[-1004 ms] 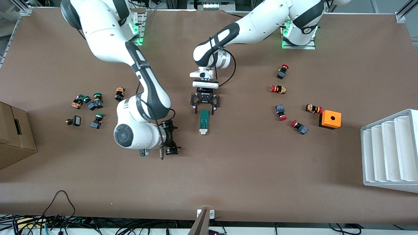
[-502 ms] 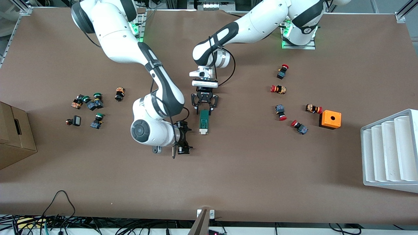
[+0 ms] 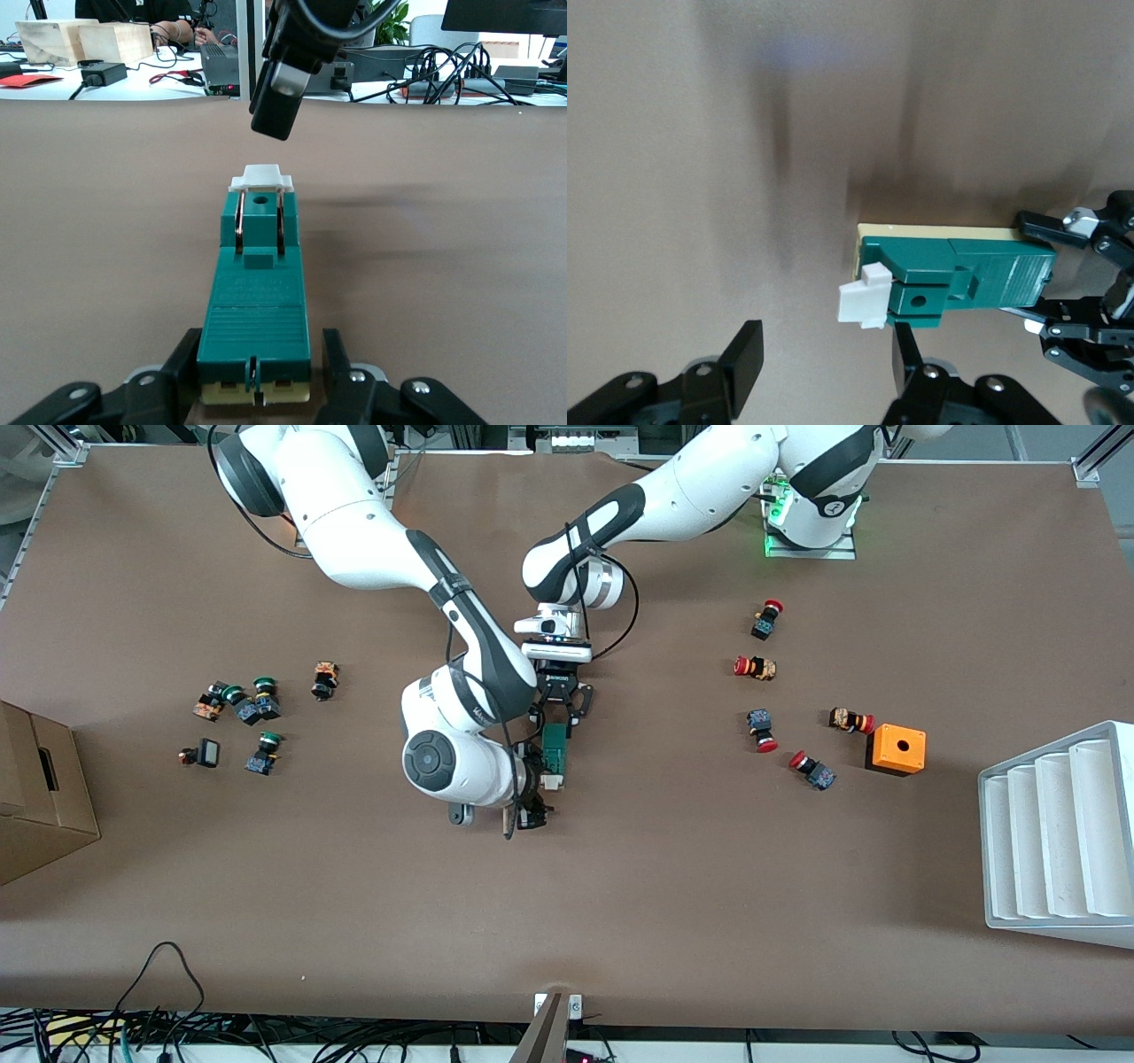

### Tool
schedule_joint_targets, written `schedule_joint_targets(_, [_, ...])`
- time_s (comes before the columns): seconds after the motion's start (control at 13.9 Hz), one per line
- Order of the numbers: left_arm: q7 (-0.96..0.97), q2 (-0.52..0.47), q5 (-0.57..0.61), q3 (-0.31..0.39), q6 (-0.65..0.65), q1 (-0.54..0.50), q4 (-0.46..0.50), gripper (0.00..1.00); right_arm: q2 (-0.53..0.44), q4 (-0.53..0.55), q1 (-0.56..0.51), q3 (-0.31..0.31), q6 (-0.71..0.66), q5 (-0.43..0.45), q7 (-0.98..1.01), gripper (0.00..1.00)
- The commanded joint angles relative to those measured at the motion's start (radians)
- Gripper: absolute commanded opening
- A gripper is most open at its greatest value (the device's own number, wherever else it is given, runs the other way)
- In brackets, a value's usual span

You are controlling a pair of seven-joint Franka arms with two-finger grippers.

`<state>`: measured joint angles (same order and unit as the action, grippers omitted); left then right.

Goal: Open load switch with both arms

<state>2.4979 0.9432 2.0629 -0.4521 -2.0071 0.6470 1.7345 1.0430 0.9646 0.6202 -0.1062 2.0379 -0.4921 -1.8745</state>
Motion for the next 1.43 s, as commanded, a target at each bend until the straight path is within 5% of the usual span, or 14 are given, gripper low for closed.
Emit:
schedule_joint_targets(0.0, [0.030,0.042,0.051,0.012,0.005,0.016,-0.030,0.60,0.034,-0.043,0.010,-0.017,-0.008,-0.019,-0.020,0.67])
schedule_joint_targets(1.36, [0.032,0.057,0.057,0.013,0.021,0.016,-0.032,0.60,0.055,-0.043,0.021,-0.009,-0.041,-0.020,-0.090,0.45])
